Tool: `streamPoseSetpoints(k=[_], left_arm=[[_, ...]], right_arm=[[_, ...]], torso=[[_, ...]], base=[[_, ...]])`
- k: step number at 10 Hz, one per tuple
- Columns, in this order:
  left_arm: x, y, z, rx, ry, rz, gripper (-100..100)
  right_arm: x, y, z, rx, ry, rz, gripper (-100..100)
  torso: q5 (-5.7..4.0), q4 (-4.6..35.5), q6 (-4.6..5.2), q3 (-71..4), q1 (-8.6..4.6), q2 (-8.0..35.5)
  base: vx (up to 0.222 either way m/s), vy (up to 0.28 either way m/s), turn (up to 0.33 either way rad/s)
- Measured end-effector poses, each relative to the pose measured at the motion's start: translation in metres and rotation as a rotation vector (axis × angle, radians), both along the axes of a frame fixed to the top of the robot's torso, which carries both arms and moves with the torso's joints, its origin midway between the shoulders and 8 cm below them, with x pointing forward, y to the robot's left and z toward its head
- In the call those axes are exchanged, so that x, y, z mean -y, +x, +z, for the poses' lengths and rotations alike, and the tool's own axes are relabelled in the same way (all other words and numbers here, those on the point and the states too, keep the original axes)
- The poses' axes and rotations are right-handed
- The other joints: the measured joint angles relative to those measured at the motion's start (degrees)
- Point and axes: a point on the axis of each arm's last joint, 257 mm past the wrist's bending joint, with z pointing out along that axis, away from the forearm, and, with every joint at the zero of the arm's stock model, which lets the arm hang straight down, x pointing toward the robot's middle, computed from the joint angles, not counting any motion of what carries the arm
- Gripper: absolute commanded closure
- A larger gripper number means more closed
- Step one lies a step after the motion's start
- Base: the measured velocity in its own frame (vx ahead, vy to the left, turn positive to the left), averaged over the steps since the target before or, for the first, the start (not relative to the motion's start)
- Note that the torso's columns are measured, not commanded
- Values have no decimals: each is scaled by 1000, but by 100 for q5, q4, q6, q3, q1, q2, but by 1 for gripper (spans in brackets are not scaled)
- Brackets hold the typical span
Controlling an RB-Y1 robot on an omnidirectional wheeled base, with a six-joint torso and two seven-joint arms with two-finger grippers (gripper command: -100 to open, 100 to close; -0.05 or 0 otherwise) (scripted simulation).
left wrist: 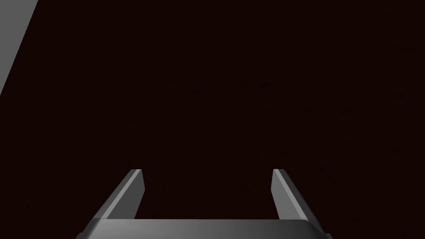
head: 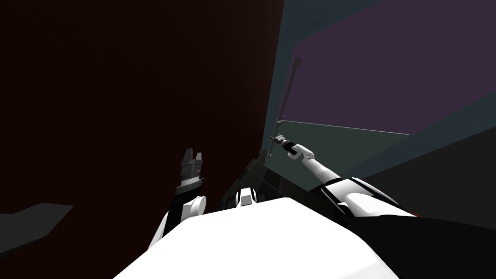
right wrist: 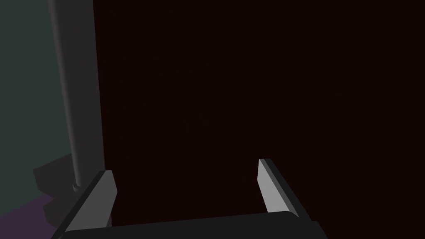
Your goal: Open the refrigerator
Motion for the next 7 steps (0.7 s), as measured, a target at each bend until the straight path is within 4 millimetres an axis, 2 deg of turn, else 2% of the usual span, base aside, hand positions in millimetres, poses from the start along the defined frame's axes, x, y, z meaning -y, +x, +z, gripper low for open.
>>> streamPoseSetpoints(k=[1,3,4,6,7], left_arm=[[0,0,0,0,0,0,0],[0,0,0,0,0,0,0],[0,0,0,0,0,0,0],[0,0,0,0,0,0,0],[0,0,0,0,0,0,0]], right_arm=[[4,1,-2,-6,-11,-11,-100],[23,9,9,-4,-72,-50,-100],[31,10,6,-10,-79,-63,-100],[57,13,8,-15,-137,-108,-100],[77,16,17,-17,-176,-141,-100]], torso=[[-4,2,2,2,-14,3],[2,-2,0,-4,5,-6],[0,-1,0,-3,0,-4],[5,0,0,-4,13,-6],[7,-1,-3,-7,18,-10]], base=[[19,44,59],[13,35,26],[6,50,66],[20,69,58],[26,59,31]])
